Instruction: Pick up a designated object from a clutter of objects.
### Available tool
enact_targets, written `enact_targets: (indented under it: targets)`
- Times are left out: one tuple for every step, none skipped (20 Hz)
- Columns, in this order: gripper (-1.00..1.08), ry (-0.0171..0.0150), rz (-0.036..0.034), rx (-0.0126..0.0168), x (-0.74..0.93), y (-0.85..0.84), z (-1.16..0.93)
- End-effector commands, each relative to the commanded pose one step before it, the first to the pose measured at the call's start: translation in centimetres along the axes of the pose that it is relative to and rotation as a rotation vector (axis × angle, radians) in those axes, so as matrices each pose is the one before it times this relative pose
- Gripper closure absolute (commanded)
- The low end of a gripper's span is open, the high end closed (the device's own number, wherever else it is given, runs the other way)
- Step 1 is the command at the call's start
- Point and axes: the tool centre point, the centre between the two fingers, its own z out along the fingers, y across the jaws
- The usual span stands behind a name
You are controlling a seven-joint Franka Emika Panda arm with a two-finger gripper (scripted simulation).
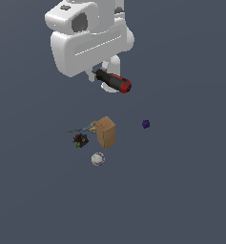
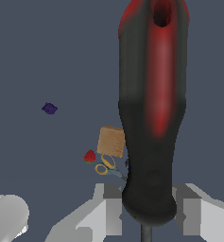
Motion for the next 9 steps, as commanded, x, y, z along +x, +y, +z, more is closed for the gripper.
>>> enact_targets:
  targets:
    - [1.08,-0.0009,-0.00045,-0.00008,-0.632,0.336,-1.215]
    - [1.08,0.0,0.0,0.0,-0.181,0.118,-0.345]
    - [1.08,0.0,0.0,0.0,-0.15,0.105,-0.291]
    - [1.08,-0.00051,0.0002,-0.00042,-0.105,0.081,-0.24]
    - [1.08,0.0,0.0,0.0,-0.089,0.079,-0.185]
    - [1.08,0.0,0.0,0.0,-0.06,0.065,-0.135]
    - [1.08,0.0,0.0,0.0,-0.034,0.049,-0.086]
    - [1.08,0.0,0.0,0.0,-0.015,0.029,-0.044]
    - [1.08,0.0,0.0,0.0,-0.004,0.009,-0.013]
